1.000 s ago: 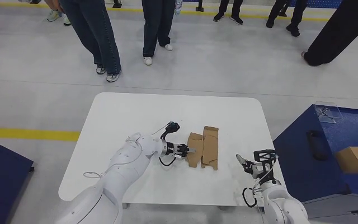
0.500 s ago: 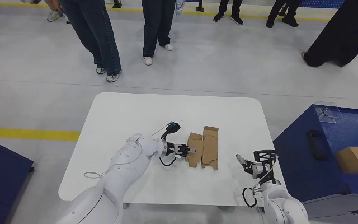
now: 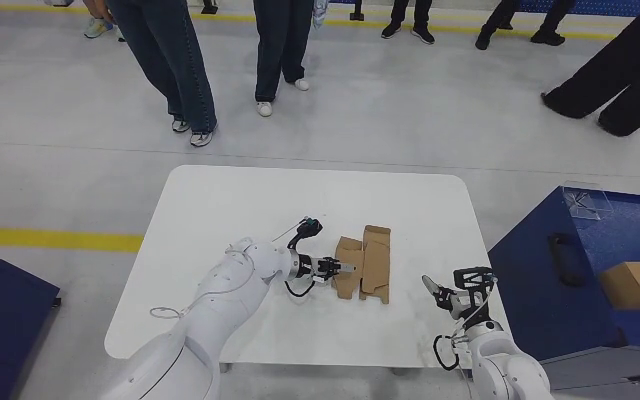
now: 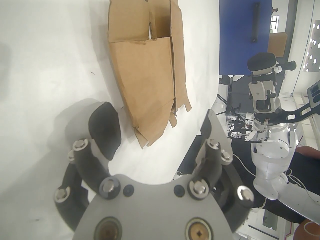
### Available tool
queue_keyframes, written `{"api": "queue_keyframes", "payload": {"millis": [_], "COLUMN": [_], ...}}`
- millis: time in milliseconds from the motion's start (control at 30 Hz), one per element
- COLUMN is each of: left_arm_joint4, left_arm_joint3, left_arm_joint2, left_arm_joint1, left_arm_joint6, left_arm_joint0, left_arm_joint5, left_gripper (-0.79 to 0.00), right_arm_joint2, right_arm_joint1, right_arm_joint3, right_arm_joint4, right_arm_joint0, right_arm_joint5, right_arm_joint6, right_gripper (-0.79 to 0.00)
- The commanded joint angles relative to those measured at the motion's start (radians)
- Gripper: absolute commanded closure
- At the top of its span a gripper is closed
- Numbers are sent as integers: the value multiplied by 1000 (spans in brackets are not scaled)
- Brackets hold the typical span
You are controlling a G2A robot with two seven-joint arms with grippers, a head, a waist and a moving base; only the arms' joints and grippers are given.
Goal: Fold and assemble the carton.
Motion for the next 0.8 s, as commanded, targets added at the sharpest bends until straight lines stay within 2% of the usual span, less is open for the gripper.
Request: {"api": "queue_keyframes", "payload": {"millis": [0,67,100,133,167,333,500,567,633,767], "left_arm_joint4": [8,26,26,22,21,33,25,17,8,-12], "left_arm_joint3": [-13,-30,-41,-50,-58,-95,-98,-101,-100,-104], "left_arm_joint2": [2,2,-1,-5,-8,-18,-39,-47,-56,-70], "left_arm_joint1": [1,6,8,10,13,23,35,38,41,44], "left_arm_joint6": [14,35,36,31,29,31,26,11,3,-28], "left_arm_joint0": [9,16,21,27,31,47,53,57,60,70], "left_arm_joint5": [3,24,28,29,32,47,63,65,65,55], "left_gripper": [-785,-785,-616,-403,-354,-296,-200,-129,0,0], "right_arm_joint2": [0,0,0,0,0,0,0,0,0,0], "right_arm_joint1": [0,0,0,0,0,0,0,0,0,0], "right_arm_joint3": [0,0,0,0,0,0,0,0,0,0], "right_arm_joint4": [0,0,0,0,0,0,0,0,0,0], "right_arm_joint0": [0,0,0,0,0,0,0,0,0,0], "right_arm_joint5": [0,0,0,0,0,0,0,0,0,0], "right_arm_joint6": [0,0,0,0,0,0,0,0,0,0], "right_gripper": [-785,-785,-785,-785,-785,-785,-785,-785,-785,-785]}}
